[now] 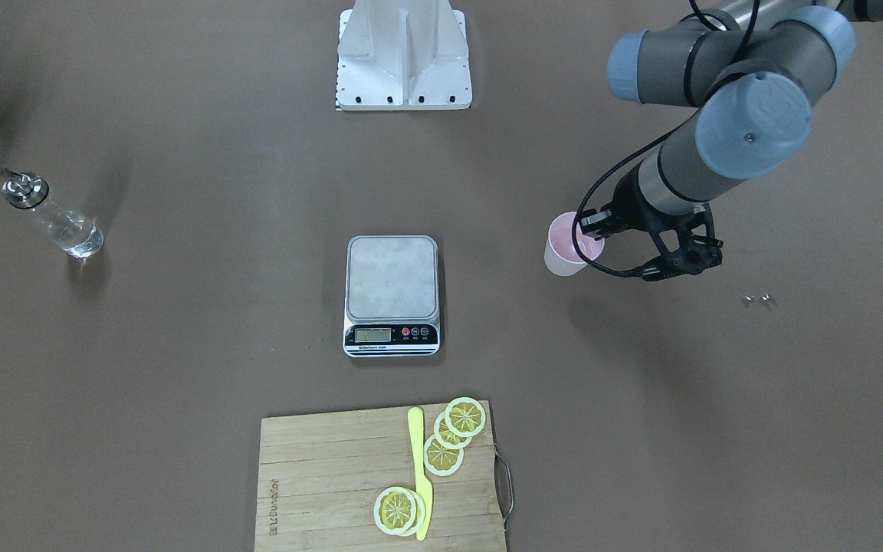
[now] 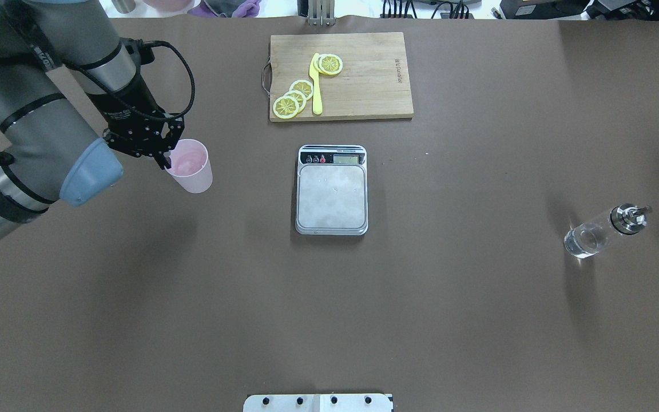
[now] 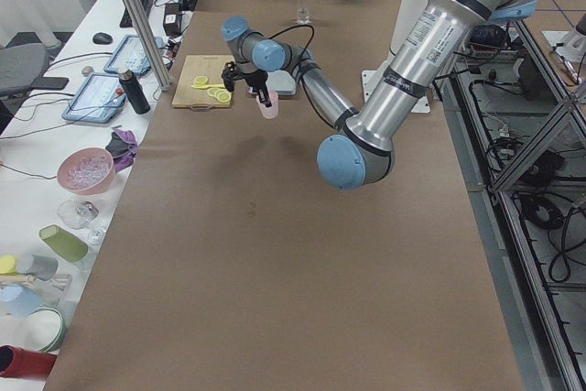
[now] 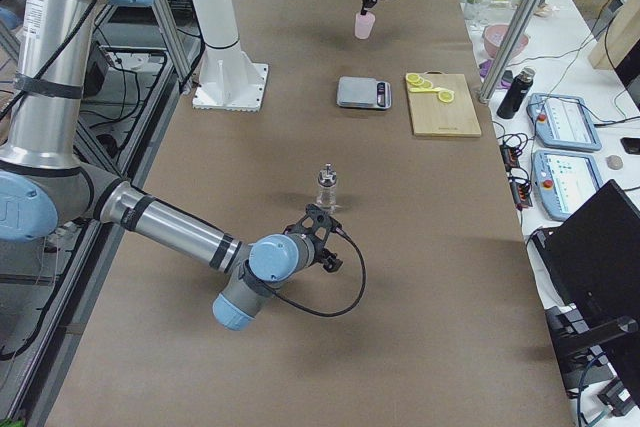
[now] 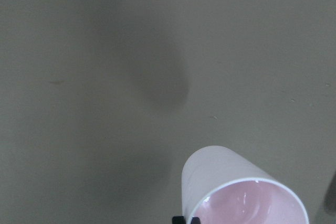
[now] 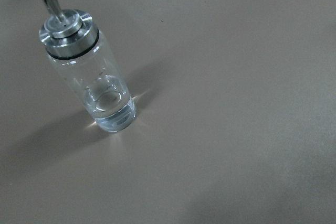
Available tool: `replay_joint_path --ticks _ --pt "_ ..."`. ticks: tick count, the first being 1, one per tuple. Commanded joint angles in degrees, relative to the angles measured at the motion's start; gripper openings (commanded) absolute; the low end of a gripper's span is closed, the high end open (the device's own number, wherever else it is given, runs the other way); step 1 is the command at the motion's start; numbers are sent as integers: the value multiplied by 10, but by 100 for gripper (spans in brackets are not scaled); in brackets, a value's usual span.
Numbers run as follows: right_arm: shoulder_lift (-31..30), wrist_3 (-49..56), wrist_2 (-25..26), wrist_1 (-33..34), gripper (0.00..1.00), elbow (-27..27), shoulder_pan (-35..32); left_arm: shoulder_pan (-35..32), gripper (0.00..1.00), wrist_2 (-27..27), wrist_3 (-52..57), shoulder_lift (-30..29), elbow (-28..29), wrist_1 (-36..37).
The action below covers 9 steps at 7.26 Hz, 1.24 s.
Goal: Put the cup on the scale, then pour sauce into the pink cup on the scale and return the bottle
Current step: 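Lift the pink cup with the left gripper and carry it over the scale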
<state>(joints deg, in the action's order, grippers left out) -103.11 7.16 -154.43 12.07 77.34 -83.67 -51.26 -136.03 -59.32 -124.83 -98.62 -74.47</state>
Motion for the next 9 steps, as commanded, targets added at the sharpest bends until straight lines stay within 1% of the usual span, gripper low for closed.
replay_joint_path --ticks 1,3,4,7,8,9 --pt "15 -11 4 1 100 -18 20 35 0 31 -51 -36 3 -16" --pt "26 -13 4 -10 100 -40 39 57 0 50 -75 -79 15 -16" --pt "30 -13 7 -26 100 -40 50 68 0 65 -92 -115 38 -16" --pt "66 -40 9 -58 100 -37 76 71 0 64 -128 -218 149 -16" --pt "83 -64 17 -61 100 -37 89 73 0 64 -146 -233 166 -20" --pt "90 -81 27 -62 100 -36 100 82 0 64 -169 -234 172 -40"
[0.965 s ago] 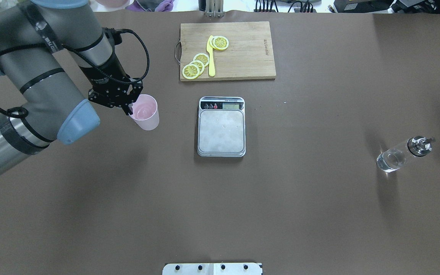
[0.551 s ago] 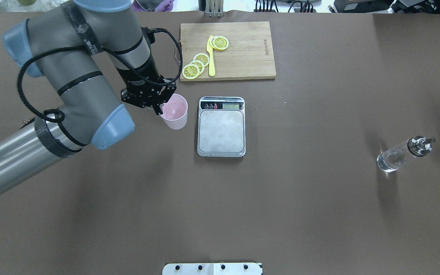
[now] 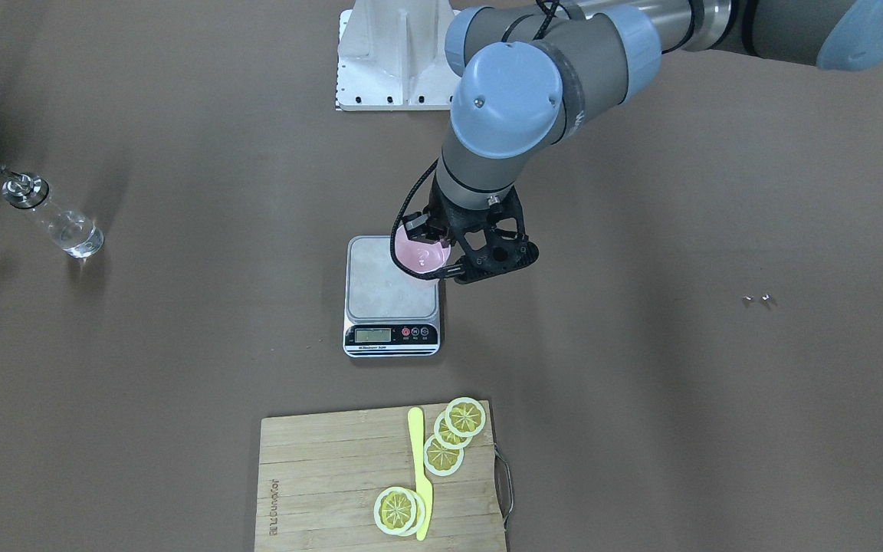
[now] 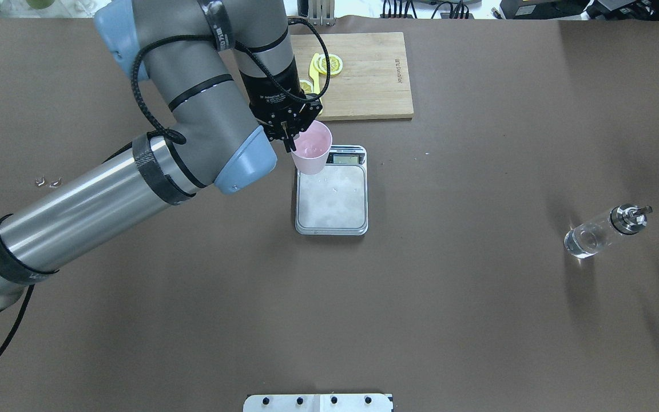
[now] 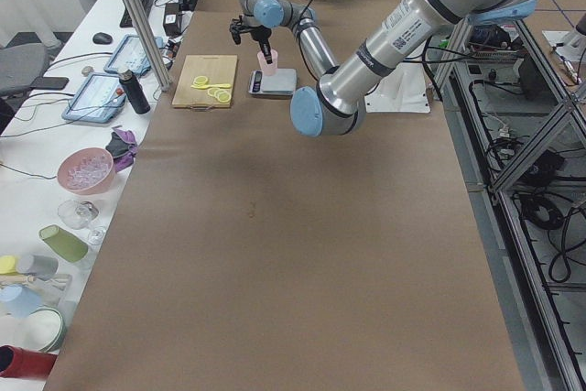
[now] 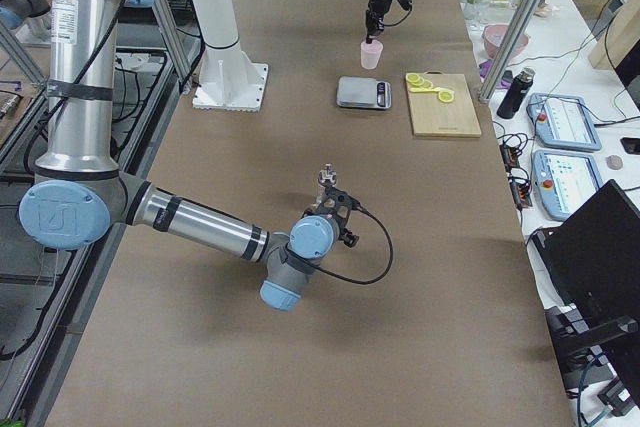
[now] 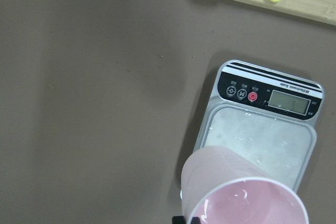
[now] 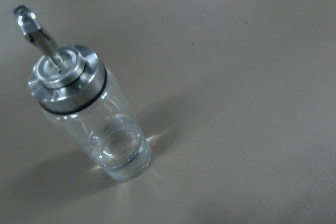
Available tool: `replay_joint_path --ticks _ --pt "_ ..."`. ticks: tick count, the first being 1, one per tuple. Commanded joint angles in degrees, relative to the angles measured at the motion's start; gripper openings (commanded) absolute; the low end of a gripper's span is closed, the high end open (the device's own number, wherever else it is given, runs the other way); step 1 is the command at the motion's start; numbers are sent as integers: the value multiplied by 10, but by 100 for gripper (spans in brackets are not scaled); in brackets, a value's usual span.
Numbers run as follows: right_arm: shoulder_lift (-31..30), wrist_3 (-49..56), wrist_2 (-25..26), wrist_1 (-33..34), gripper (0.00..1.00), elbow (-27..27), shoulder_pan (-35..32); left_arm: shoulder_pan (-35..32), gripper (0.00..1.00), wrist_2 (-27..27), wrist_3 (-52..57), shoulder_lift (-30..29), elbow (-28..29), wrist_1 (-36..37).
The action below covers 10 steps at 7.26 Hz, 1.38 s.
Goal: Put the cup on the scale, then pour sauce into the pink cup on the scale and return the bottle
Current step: 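Lift the pink cup with the left gripper and carry it over the scale, then set the cup on the scale, open left gripper while right grips bottle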
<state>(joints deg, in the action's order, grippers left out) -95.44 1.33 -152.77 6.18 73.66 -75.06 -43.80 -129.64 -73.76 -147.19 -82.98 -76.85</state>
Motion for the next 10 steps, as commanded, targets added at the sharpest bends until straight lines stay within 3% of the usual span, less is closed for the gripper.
replay_joint_path --ticks 1,3,6,10 --pt "16 -49 25 -23 100 1 25 15 0 1 -35 -10 32 -40" --pt "16 -119 56 -95 100 -7 67 27 0 1 -38 -9 38 -47" --pt "13 -199 56 -202 100 -36 93 42 0 2 -78 -8 76 -112" --pt "10 -207 77 -260 100 -48 116 59 0 26 -89 -10 77 -113"
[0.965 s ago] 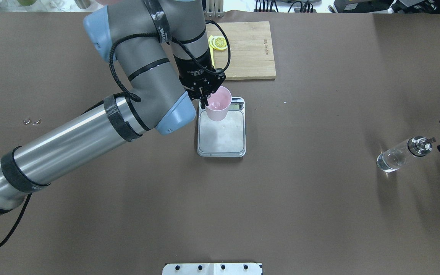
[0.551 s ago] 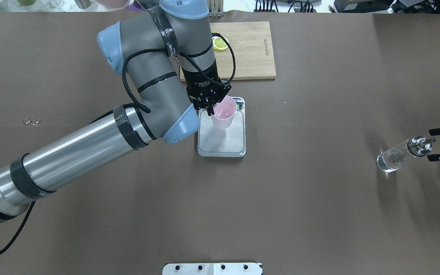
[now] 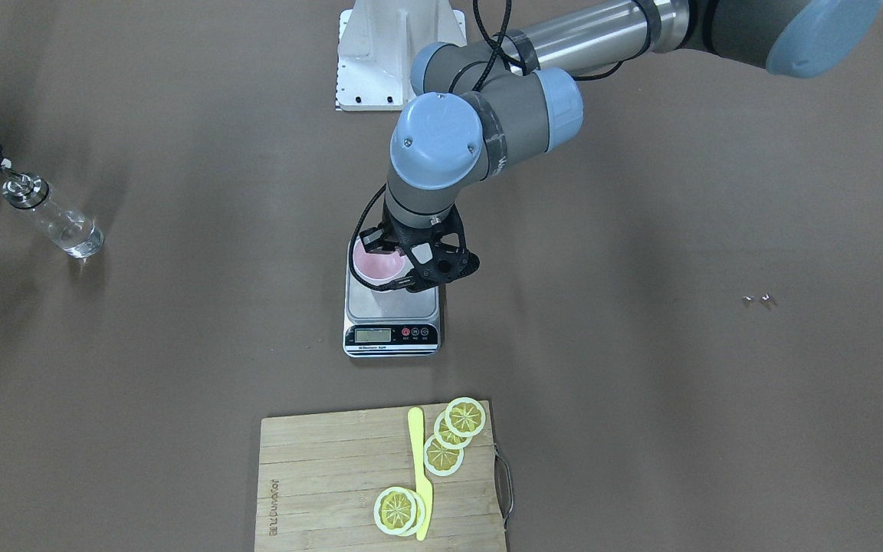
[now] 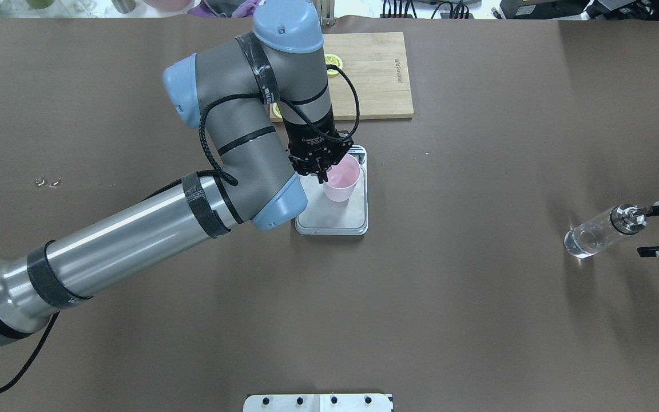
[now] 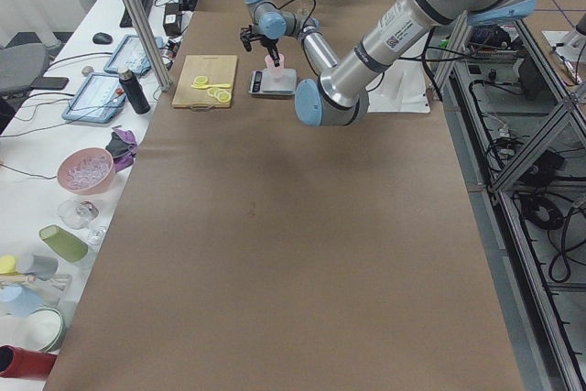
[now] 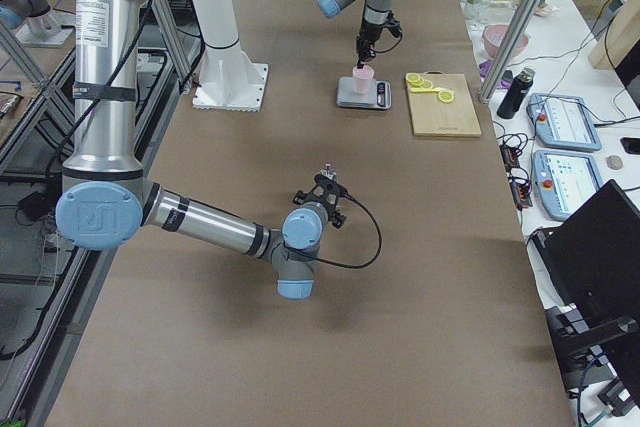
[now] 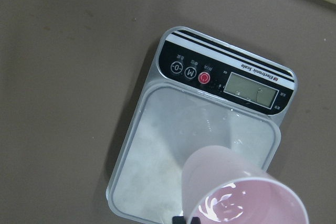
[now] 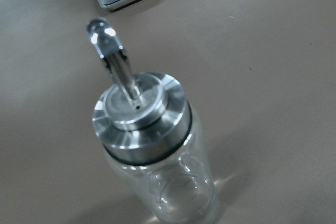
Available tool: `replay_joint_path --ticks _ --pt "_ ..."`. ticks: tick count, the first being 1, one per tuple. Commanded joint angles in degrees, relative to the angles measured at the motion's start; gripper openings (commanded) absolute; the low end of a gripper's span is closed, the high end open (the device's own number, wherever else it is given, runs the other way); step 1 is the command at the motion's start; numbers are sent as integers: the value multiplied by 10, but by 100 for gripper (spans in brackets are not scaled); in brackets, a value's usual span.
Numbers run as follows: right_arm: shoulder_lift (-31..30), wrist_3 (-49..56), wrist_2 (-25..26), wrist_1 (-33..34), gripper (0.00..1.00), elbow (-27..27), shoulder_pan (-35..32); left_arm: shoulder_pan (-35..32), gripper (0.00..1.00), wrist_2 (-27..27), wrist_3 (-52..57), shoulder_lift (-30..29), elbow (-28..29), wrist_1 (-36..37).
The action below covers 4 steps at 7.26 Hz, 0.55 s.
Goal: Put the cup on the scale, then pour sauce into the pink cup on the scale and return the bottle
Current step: 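Set the cup on the scale, open left gripper while right grips bottle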
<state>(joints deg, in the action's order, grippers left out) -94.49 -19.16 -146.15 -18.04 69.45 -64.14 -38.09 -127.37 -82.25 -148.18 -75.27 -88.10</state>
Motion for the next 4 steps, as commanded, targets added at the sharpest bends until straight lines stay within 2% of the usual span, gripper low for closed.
replay_joint_path --ticks 1,2,3,4 --pt "0 -2 21 -26 100 -5 15 3 0 3 -4 0 0 -1" --pt "0 -2 36 -37 100 -5 23 3 23 3 -2 1 -1 -2" --pt "0 -3 53 -50 100 -7 36 3 97 4 -2 3 -1 -15" --pt "5 -2 63 -64 100 -12 40 2 98 4 -4 3 -1 -15"
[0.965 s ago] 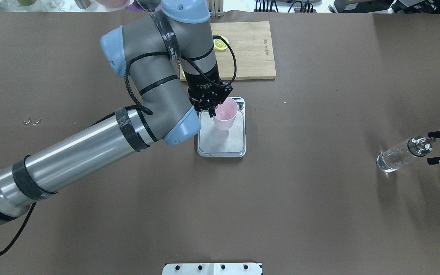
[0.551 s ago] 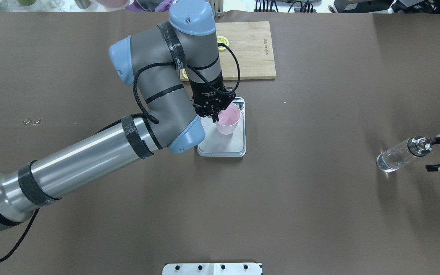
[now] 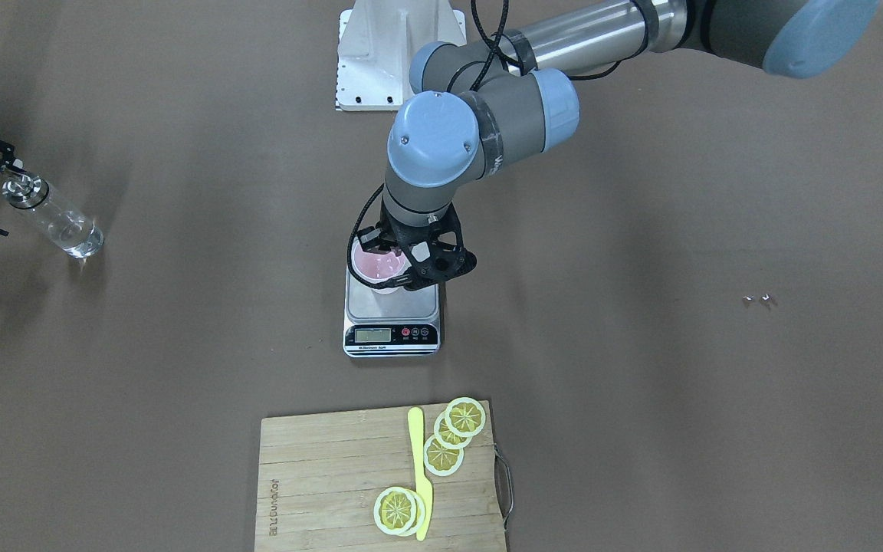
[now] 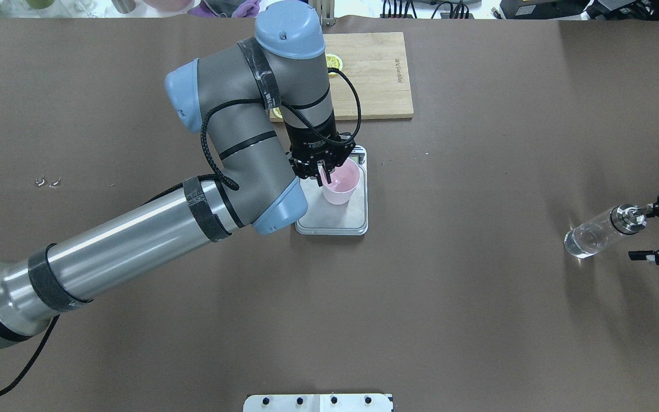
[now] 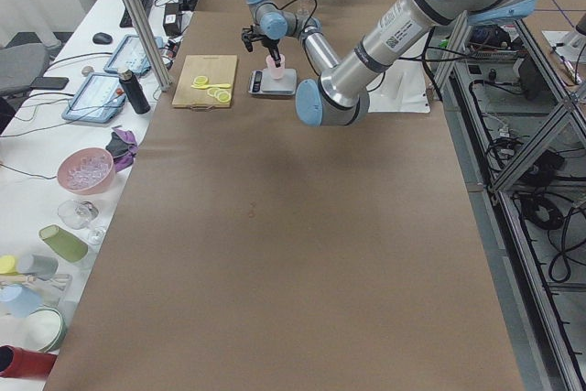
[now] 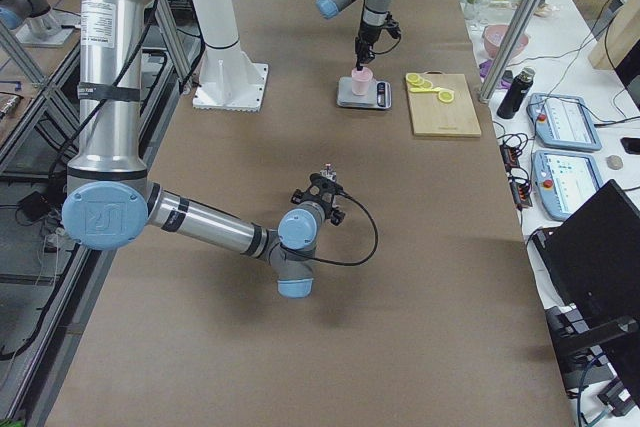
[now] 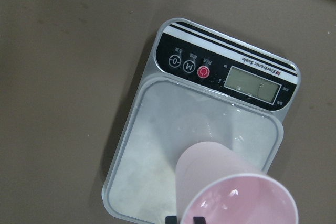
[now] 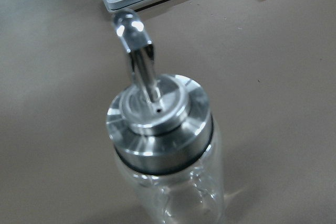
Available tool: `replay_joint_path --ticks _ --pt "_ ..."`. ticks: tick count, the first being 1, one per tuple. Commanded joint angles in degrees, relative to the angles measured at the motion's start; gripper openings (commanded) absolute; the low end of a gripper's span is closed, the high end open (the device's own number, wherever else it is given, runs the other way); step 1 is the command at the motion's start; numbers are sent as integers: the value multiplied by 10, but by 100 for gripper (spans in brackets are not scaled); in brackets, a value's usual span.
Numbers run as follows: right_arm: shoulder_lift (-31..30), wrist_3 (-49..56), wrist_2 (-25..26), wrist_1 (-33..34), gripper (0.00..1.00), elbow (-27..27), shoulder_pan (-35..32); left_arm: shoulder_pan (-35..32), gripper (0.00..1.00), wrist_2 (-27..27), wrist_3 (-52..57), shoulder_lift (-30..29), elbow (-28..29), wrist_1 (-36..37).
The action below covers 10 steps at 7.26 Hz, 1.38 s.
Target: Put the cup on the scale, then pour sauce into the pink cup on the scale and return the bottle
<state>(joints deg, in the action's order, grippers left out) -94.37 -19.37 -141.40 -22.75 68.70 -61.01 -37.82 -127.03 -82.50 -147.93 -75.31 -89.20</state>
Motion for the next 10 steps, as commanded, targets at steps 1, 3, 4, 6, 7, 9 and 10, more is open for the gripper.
replay_joint_path --ticks 1,3,4,6,7,9,10 --pt "7 -1 24 -26 100 -7 16 -1 98 -1 -1 1 -4 -3" --pt "9 -1 36 -43 100 -8 26 -13 98 -3 0 4 -30 8" --pt "9 -1 39 -48 100 -8 30 -19 98 -3 7 18 -56 23" --pt "9 -1 40 -59 100 -9 34 -47 98 -6 89 103 -176 77" --pt "9 -1 62 -68 100 -13 41 -67 98 -6 134 150 -238 111" --pt "9 -1 76 -79 100 -15 56 -121 99 -7 227 223 -314 135" --pt "9 -1 87 -86 100 -16 65 -141 99 -7 270 250 -335 136"
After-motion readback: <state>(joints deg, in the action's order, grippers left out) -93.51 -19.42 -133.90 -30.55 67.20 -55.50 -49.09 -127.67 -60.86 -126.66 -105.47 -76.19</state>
